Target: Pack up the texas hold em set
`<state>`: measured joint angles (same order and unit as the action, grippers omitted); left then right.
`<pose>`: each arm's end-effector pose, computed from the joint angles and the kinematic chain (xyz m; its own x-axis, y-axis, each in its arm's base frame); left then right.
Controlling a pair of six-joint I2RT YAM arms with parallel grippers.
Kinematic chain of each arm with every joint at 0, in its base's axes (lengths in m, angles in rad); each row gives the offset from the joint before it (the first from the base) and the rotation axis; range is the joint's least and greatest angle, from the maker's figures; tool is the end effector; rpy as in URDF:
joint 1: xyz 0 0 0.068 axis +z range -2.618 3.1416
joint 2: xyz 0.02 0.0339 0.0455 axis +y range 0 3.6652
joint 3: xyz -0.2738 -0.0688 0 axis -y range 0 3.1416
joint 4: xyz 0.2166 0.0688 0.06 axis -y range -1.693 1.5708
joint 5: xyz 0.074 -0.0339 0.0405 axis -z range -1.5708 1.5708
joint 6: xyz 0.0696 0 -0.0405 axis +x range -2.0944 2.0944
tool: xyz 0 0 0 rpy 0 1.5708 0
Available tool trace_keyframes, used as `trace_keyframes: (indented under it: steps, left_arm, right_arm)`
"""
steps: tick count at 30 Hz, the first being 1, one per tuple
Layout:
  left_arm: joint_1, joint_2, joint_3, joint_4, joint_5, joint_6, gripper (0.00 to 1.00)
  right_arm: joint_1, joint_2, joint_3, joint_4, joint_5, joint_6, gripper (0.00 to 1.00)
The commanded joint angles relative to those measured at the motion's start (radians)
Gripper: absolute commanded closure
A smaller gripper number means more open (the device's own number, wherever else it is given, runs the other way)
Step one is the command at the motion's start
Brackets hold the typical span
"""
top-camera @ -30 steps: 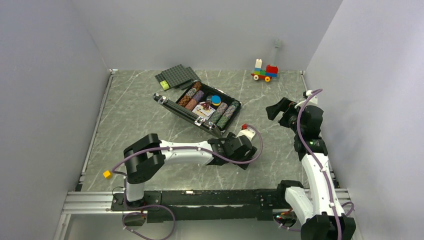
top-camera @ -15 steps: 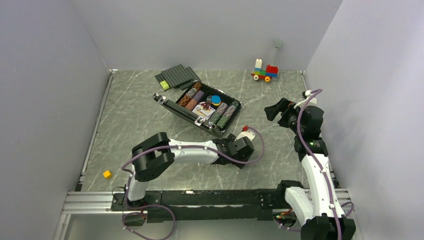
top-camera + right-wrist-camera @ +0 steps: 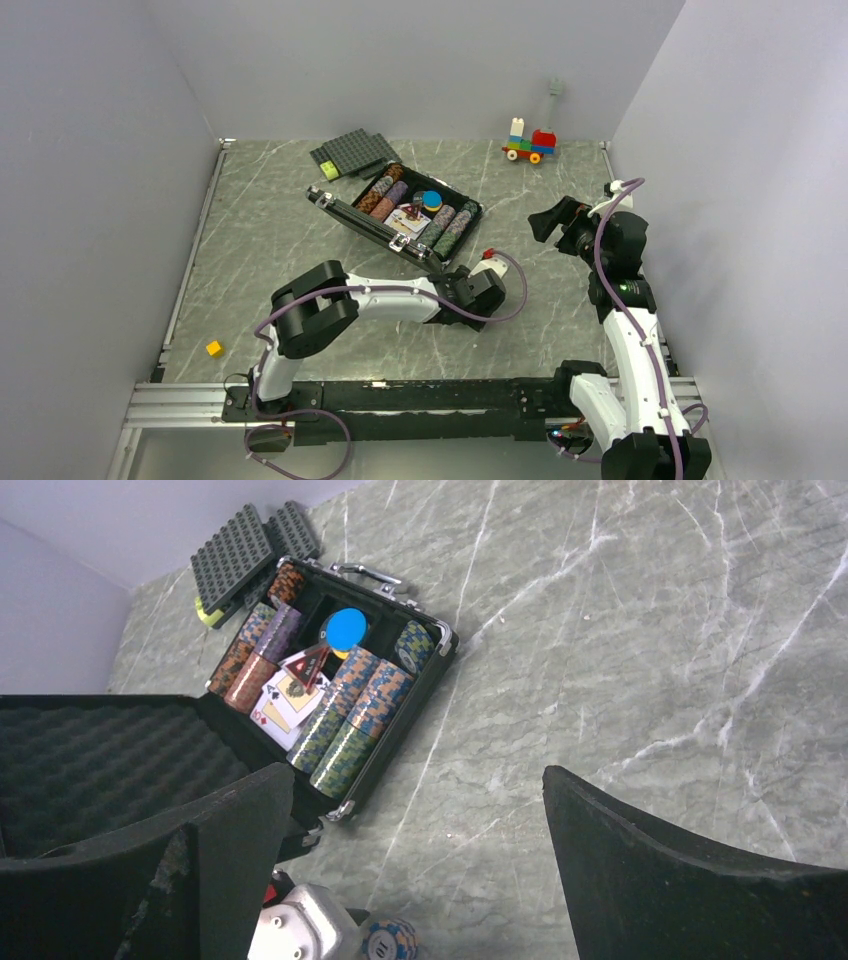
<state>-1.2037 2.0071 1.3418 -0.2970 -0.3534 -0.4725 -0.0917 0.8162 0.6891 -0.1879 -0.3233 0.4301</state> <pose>0.1742 -0.3860 0.1609 -0.6284 0.4446 -0.6382 0.5825 0.8128 -0.0073 0.1892 0.0048 0.3017 -0.3696 0.4310 -0.8232 -0.0658 0.8715 0.4859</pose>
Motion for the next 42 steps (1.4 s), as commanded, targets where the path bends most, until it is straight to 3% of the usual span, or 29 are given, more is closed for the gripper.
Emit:
trace_keyframes:
  steps: [1,14,18,24,30,42]
  left_arm:
    - [0.005,0.008,0.035,0.026,0.007,0.021,0.32]
    - [0.007,0.042,0.035,0.038,0.021,0.028,0.4]
    - [0.009,0.054,0.043,0.011,0.005,0.017,0.48]
    - [0.016,0.048,0.024,0.009,0.008,0.001,0.67]
    - [0.016,0.041,0.01,0.023,0.006,0.012,1.0]
    - [0.012,-0.121,-0.109,0.213,0.077,0.166,1.0]
  right_arm:
    - [0.001,-0.019,0.024,0.0,-0.01,-0.012,0.0]
    - [0.002,-0.018,0.023,-0.001,-0.013,-0.009,0.0]
    - [0.001,-0.018,0.024,-0.003,-0.011,-0.01,0.0]
    - [0.001,-0.015,0.023,-0.004,-0.019,-0.002,0.0]
    - [0.001,-0.01,0.022,-0.017,-0.022,-0.002,0.0]
    - [0.0,0.083,-0.056,-0.074,-0.14,0.055,0.04]
